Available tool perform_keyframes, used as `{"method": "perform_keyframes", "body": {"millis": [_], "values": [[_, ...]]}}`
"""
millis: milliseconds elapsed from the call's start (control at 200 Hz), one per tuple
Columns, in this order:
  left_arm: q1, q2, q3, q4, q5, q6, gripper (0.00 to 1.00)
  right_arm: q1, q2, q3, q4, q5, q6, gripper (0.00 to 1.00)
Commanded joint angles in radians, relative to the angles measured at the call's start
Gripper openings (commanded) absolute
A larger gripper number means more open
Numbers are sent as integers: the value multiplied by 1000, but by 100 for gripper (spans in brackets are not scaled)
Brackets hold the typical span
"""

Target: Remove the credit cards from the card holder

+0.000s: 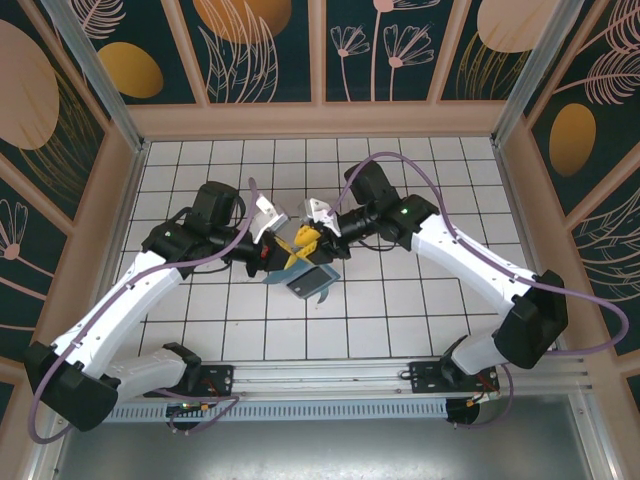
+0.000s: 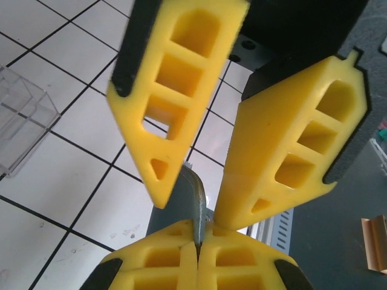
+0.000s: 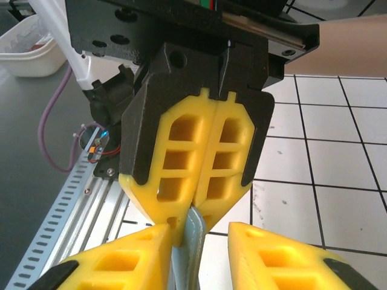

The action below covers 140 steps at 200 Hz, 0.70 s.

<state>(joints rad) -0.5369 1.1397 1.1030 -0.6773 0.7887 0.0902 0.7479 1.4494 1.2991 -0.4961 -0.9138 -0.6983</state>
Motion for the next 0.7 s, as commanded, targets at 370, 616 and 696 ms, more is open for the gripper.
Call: {"method": "perform_keyframes", "body": {"millis": [370,616,696], "values": [[-3,-6,75,33,29,46,0,18,17,8,-115,-21,-25,16],[-2,-33,70,135,-89,-44,37,17,-48,-152,96,8,201,1],[-2,-68,40,229,-142,-113,47,18,-95,-268,265,18,348,0]]}}
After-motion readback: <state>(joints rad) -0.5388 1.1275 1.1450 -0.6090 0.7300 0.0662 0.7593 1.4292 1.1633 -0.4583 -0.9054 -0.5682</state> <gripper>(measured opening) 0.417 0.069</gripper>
